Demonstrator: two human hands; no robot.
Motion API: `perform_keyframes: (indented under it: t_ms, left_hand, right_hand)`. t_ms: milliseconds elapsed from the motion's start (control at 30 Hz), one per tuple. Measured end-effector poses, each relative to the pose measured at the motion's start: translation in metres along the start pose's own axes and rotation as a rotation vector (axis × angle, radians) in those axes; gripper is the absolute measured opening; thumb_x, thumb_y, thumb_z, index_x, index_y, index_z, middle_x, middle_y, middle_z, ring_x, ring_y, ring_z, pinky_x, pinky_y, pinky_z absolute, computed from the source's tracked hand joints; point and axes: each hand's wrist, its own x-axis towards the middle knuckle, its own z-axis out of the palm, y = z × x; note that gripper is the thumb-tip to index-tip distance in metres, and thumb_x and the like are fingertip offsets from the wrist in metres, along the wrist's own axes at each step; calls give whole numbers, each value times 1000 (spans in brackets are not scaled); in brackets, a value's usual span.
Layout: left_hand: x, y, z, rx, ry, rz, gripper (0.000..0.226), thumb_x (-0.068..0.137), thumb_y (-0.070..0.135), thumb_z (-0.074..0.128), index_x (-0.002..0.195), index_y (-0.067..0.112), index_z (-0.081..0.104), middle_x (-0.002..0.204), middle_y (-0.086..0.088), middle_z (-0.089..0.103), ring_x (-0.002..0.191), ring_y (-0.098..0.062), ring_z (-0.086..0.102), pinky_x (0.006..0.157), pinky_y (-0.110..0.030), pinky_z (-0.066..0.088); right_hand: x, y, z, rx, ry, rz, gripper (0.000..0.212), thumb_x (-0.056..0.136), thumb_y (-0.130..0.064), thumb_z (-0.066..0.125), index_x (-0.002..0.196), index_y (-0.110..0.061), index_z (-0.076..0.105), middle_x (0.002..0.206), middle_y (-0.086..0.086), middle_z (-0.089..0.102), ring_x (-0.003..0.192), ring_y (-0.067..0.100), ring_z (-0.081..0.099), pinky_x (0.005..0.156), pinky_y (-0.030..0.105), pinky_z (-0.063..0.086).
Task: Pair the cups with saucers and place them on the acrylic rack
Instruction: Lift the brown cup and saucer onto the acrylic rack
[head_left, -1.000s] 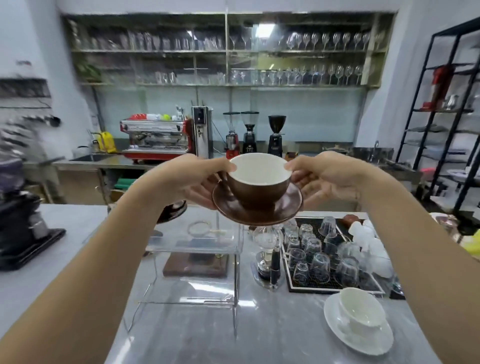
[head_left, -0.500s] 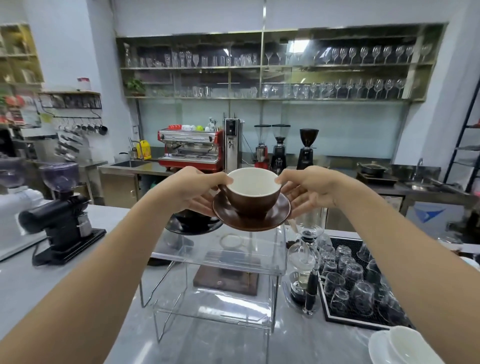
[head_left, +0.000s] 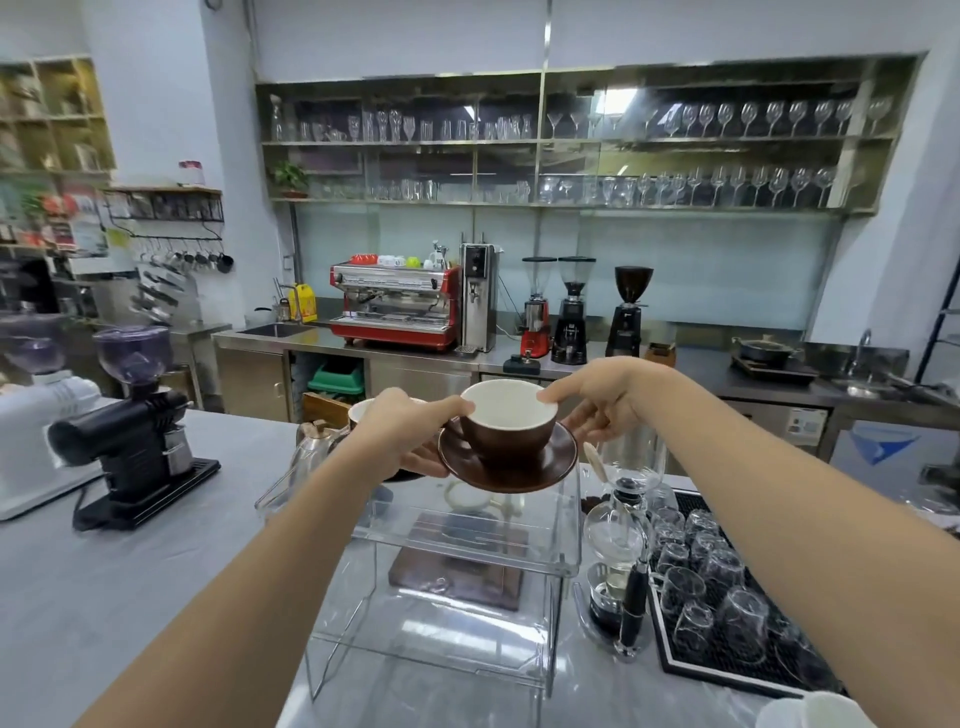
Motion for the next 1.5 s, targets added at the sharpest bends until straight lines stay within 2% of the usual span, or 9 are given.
perform_keyframes:
  t_ms: [67, 200, 467, 667, 800, 933, 1100, 1233, 1500]
  left_hand:
    - [2, -3, 4, -3, 22, -10, 46, 78, 35, 83, 102, 0, 66, 70, -17, 77, 55, -24, 77, 46, -30, 60]
    - [3, -2, 9, 17, 36, -26, 47, 78, 37, 83, 104, 4, 63, 82, -18, 76, 55, -23, 77, 46, -30, 60]
    - [-3, -4, 20, 36, 13, -53, 36, 81, 40, 80, 91, 7, 69, 56, -6, 75, 57, -21, 77, 44, -25, 58]
    - [-10, -13, 27, 18, 17, -73, 38, 79, 39, 82, 91, 6, 67, 74, -13, 76, 57, -23, 77, 46, -27, 59]
    - [-12, -19, 28, 8, -5, -90, 40, 79, 42, 82, 93, 6, 71, 64, -9, 77, 60, -23, 78, 55, -32, 64]
    - [-14, -23, 26, -20, -12, -120, 46, 80, 45, 80, 101, 4, 73, 81, -15, 78, 62, -24, 78, 55, -30, 64]
    - [-16, -24, 26, -49, 6, -111, 45, 81, 46, 80, 99, 4, 74, 79, -11, 78, 59, -22, 78, 47, -24, 59]
    - [-20, -27, 23, -43, 10, -101, 40, 83, 46, 77, 87, 7, 74, 58, -4, 76, 55, -20, 76, 44, -22, 57]
    - [-30, -34, 14, -59, -27, -85, 43, 82, 48, 77, 80, 5, 77, 66, -14, 78, 58, -23, 77, 49, -24, 60]
  right_hand:
    - [8, -1, 1, -36, 13, 1, 21, 87, -30, 72, 100, -15, 65, 78, 11, 68, 52, 18, 62, 54, 26, 42]
    - [19, -1, -3, -65, -38, -1, 22, 88, -32, 71, 101, -14, 65, 79, 11, 68, 60, 20, 62, 56, 26, 37]
    - [36, 4, -18, -174, -143, -6, 24, 89, -32, 70, 102, -12, 63, 80, 9, 70, 63, 18, 64, 56, 25, 38]
    - [47, 3, -14, -211, -197, -33, 29, 92, -28, 67, 113, -8, 64, 99, 13, 66, 79, 22, 60, 75, 29, 41]
    - [55, 0, -8, -236, -192, -46, 22, 92, -27, 66, 105, -9, 66, 75, 7, 65, 60, 16, 54, 54, 23, 37]
    - [63, -1, 1, -220, -192, -50, 16, 94, -25, 65, 99, -10, 66, 61, 2, 61, 55, 14, 50, 50, 22, 37]
    - [70, -2, 6, -243, -195, -60, 19, 95, -27, 64, 100, -9, 65, 72, 4, 62, 59, 14, 50, 53, 22, 36]
    - [74, -2, 9, -290, -229, -69, 33, 95, -31, 63, 115, -5, 64, 80, 6, 63, 64, 15, 54, 61, 28, 37]
    - [70, -2, 13, -325, -256, -134, 43, 93, -31, 66, 125, -4, 63, 80, 5, 67, 49, 9, 61, 52, 21, 39]
